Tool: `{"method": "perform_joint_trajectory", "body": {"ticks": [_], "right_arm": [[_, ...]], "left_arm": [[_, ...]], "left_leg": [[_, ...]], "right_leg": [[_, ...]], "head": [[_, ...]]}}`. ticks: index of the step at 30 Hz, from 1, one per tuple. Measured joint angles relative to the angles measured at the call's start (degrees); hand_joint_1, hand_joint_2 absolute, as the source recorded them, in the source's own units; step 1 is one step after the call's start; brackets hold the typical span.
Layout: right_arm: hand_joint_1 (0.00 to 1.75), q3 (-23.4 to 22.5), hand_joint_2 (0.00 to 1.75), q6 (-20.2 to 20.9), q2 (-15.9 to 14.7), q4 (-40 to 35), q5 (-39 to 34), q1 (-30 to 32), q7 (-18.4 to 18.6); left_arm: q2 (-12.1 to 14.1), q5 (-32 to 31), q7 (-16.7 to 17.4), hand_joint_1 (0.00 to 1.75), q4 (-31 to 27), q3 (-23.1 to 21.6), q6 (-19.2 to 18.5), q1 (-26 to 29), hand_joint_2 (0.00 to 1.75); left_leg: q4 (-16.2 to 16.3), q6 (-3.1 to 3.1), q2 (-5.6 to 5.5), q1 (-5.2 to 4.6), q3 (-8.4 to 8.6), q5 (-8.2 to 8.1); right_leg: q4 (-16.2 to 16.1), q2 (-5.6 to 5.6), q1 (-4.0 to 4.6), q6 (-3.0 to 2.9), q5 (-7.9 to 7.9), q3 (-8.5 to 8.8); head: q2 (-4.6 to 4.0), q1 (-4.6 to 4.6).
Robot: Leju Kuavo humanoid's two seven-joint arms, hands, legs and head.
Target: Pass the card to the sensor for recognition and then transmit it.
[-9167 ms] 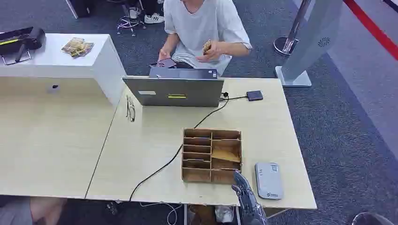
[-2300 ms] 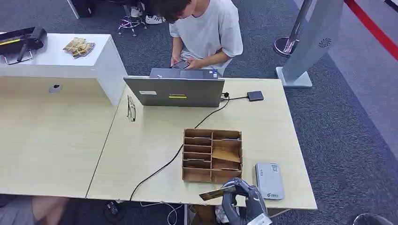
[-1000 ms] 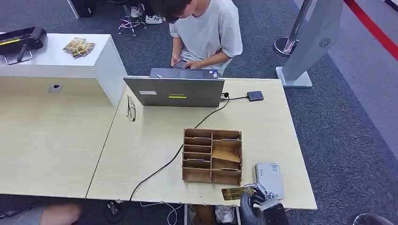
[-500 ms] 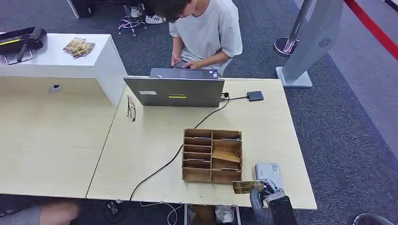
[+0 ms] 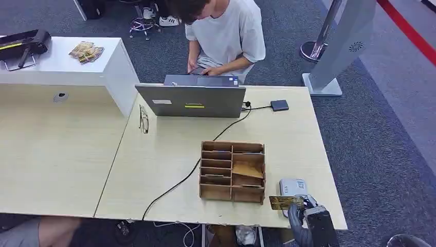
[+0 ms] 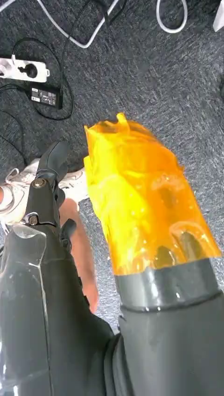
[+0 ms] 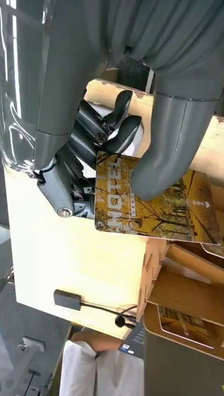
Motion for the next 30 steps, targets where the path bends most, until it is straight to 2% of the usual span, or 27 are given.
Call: {"method": "perform_joint_trajectory", "body": {"ticks": [4, 17, 26, 30], "right_arm": [[1.75, -0.5, 1.75, 0.18, 0.0, 0.0, -0.09, 0.15, 0.09], [1.75, -9.1, 1.75, 7.43, 0.22, 1.25, -0.07, 3.47, 1.71], [1.75, -13.59, 1.75, 9.48, 2.12, 4.28, 0.02, 3.67, 1.57], [1.75, -16.59, 1.75, 11.98, 3.61, 5.97, 0.74, 3.21, 0.94]], "left_arm": [[0.0, 0.18, 0.02, 0.0, 0.0, 0.0, 0.0, 0.0, 0.0], [0.09, 1.68, 0.57, 0.0, 0.0, 0.02, -0.07, 0.1, 0.0], [0.22, 1.88, 1.03, 0.0, 0.0, 0.04, -0.28, 0.16, 0.0], [0.22, 2.38, 1.03, 0.0, 0.0, 0.07, -0.28, 0.15, 0.0]], "left_leg": [[0.0, 0.0, 0.0, 0.0, 0.0, 0.0], [0.0, 0.0, 0.0, -0.01, 0.0, -0.04], [0.0, 0.0, 0.0, 0.0, 0.0, -0.04], [0.0, 0.0, 0.0, -0.01, 0.0, -0.04]], "right_leg": [[0.0, 0.0, 0.0, 0.0, 0.0, 0.0], [-0.01, 0.0, -0.01, 0.0, 0.0, 0.0], [-0.01, 0.0, 0.0, 0.0, 0.0, 0.0], [-0.01, 0.0, 0.0, 0.0, 0.0, 0.0]], "head": [[0.0, -0.02], [0.0, -0.02], [0.0, -0.02], [0.0, -0.04]]}}
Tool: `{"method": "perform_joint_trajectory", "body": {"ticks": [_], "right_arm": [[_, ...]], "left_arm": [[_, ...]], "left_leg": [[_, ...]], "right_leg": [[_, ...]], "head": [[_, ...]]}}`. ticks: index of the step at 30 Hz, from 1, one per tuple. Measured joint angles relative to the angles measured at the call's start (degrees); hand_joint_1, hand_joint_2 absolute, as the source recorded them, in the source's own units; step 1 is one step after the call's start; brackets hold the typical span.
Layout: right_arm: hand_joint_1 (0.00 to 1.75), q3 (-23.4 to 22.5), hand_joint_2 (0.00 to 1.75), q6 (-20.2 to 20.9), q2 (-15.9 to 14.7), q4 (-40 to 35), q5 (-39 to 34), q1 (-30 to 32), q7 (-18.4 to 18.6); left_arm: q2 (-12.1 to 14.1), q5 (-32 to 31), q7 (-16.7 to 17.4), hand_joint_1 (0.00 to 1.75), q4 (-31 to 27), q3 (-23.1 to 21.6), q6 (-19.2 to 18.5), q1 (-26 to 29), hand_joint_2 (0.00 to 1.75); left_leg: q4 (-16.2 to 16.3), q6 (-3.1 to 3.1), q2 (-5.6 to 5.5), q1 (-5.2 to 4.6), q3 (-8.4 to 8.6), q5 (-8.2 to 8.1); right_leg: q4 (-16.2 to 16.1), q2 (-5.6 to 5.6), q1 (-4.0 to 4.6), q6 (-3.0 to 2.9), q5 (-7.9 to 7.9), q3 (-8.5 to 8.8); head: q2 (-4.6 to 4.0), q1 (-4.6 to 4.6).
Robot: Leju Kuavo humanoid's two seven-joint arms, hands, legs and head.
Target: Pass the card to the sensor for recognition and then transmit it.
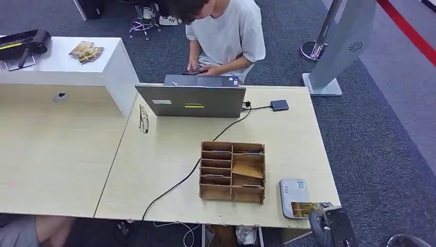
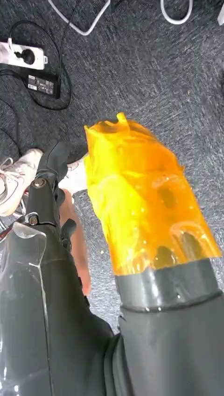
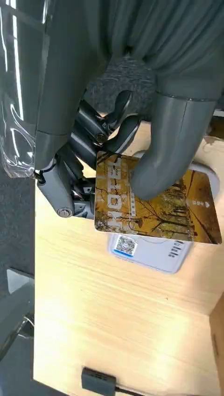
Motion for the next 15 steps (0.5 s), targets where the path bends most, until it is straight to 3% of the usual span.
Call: {"method": "perform_joint_trajectory", "body": {"ticks": [8, 15], "right_arm": [[1.75, -6.56, 1.75, 3.85, 3.63, 2.67, 2.18, -1.7, -0.59], [1.75, -7.3, 1.75, 4.76, 4.28, 3.41, 2.64, -2.32, -0.79]], "left_arm": [[0.18, 1.62, -0.92, 0.0, 0.0, 1.51, 0.02, 0.02, 0.0], [0.28, 1.33, -0.94, 0.0, 0.0, 1.6, -0.07, 0.02, 0.0]], "left_leg": [[0.0, 0.0, 0.0, 0.0, 0.0, 0.0], [0.0, 0.0, 0.0, 0.0, 0.01, 0.0]], "right_leg": [[0.0, 0.0, 0.0, 0.0, 0.0, 0.01], [0.0, 0.02, 0.0, 0.0, 0.0, 0.0]], "head": [[0.0, 0.0], [0.0, 0.0]]}}
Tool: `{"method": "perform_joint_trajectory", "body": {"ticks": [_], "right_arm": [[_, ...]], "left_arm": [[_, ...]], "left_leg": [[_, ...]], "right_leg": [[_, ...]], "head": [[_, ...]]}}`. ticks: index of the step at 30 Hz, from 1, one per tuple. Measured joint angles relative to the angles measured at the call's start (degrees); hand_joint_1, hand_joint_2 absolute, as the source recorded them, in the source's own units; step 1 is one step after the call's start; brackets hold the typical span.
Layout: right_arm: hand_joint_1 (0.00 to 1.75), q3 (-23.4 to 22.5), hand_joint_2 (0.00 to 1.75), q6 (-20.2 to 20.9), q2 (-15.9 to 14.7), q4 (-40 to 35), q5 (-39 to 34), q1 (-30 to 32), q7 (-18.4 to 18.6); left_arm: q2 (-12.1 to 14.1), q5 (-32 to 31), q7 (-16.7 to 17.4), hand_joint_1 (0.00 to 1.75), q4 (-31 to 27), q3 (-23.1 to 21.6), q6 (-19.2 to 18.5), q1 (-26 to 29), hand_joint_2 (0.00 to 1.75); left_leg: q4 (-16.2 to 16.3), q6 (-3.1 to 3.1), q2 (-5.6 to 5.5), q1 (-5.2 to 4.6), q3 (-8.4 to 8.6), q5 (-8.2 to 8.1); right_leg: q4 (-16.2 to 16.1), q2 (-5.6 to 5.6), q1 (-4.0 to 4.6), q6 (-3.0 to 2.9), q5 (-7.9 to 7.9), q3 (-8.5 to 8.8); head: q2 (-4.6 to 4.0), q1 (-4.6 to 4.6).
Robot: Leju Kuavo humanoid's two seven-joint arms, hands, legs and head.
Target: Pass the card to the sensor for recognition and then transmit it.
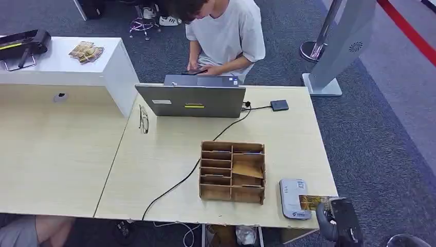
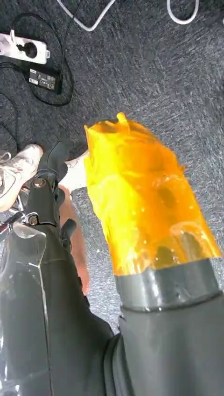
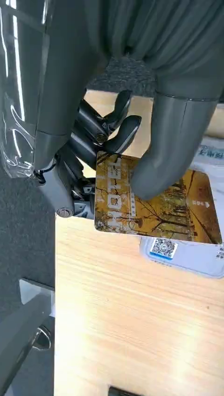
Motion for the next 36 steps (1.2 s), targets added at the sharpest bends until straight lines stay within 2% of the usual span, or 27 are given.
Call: {"method": "perform_joint_trajectory", "body": {"ticks": [4, 11, 21, 31, 36], "right_arm": [[1.75, -2.36, 1.75, 2.66, 1.7, 5.48, 0.76, -4.43, -0.44], [1.75, -2.45, 1.75, 3.56, 2.58, 6.88, 1.7, -5.57, -0.96], [1.75, 0.35, 1.75, 3.12, 3.01, 9.7, 4.35, -8.06, 0.68], [1.75, 3.04, 1.75, -0.83, 3.01, 14.09, 9.72, -11.88, 2.08], [1.75, 4.11, 1.75, -6.12, 3.01, 17.09, 16.11, -14.23, 4.55]], "left_arm": [[0.22, -0.76, -0.17, 0.0, 0.0, 0.09, -0.17, -0.07, 0.0], [0.26, -0.83, -0.2, 0.0, 0.0, 0.13, -0.2, -0.12, 0.0], [0.24, -1.64, -0.7, 0.0, 0.0, 0.13, -0.46, -0.18, 0.0], [0.24, -1.81, -1.11, 0.0, 0.0, 0.13, -0.57, -0.22, 0.0], [0.24, -1.77, -1.99, 0.0, 0.0, 0.13, -0.59, -0.26, 0.0]], "left_leg": [[0.0, -0.01, 0.0, 0.0, 0.0, 0.01], [0.0, -0.01, 0.0, 0.0, -0.01, 0.01], [0.0, -0.01, 0.01, 0.0, 0.02, 0.02], [0.0, -0.01, 0.01, 0.0, 0.05, 0.02], [0.0, -0.01, 0.01, 0.0, 0.13, 0.02]], "right_leg": [[0.0, 0.0, 0.0, 0.0, 0.0, 0.01], [0.0, -0.01, 0.0, 0.0, 0.0, 0.01], [0.0, 0.0, 0.0, 0.0, 0.01, 0.04], [0.0, 0.01, 0.0, 0.0, 0.01, 0.06], [0.0, 0.01, 0.0, 0.0, 0.01, 0.13]], "head": [[0.0, 0.0], [0.0, 0.02], [0.0, 0.02], [0.0, 0.02], [0.0, 0.02]]}}
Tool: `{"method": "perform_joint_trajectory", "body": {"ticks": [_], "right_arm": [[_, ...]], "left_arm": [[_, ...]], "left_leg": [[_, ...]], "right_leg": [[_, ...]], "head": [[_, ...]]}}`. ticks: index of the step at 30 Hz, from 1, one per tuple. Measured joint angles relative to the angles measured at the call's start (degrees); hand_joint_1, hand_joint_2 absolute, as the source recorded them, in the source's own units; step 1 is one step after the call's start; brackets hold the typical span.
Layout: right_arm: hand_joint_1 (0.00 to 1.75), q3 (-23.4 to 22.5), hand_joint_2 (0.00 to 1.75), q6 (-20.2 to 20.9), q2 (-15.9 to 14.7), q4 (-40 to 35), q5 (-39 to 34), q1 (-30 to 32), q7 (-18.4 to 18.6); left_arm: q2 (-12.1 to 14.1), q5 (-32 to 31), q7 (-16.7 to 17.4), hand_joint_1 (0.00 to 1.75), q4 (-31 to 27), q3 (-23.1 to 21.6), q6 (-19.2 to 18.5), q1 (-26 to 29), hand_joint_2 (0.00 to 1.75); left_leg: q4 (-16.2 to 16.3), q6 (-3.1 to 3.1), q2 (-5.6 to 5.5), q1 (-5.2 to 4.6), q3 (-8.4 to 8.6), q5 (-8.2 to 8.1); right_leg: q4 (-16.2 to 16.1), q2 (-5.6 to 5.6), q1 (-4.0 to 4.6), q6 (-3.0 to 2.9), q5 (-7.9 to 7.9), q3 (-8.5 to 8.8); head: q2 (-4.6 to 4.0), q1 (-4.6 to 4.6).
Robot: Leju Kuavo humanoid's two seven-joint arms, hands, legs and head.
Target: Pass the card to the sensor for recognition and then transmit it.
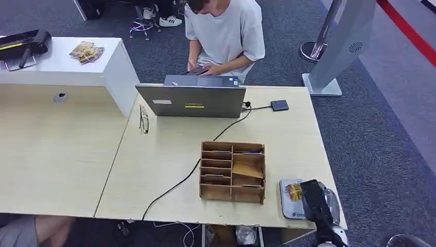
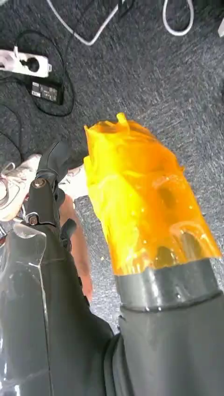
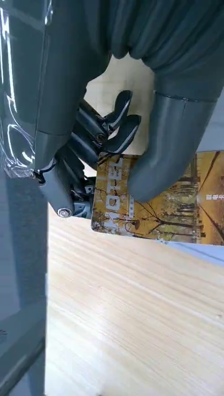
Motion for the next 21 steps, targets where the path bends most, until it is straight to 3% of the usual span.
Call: {"method": "perform_joint_trajectory", "body": {"ticks": [6, 21], "right_arm": [[1.75, 1.11, 1.75, -3.36, 0.02, 2.58, 4.32, -1.64, 1.53], [1.75, 3.62, 1.75, -3.32, 0.77, 5.46, 9.83, -3.76, 4.15]], "left_arm": [[0.0, 0.0, 0.13, 0.0, 0.0, 0.0, 0.0, 0.01, 0.0], [-0.02, 0.15, 0.88, 0.0, 0.0, 0.04, -0.26, 0.01, 0.0]], "left_leg": [[0.0, 0.0, 0.0, 0.0, 0.02, 0.0], [0.0, 0.0, 0.02, 0.01, 0.19, 0.0]], "right_leg": [[0.0, 0.0, 0.0, 0.0, 0.0, 0.03], [0.0, 0.03, 0.01, 0.0, 0.0, 0.16]], "head": [[0.0, 0.0], [0.0, 0.0]]}}
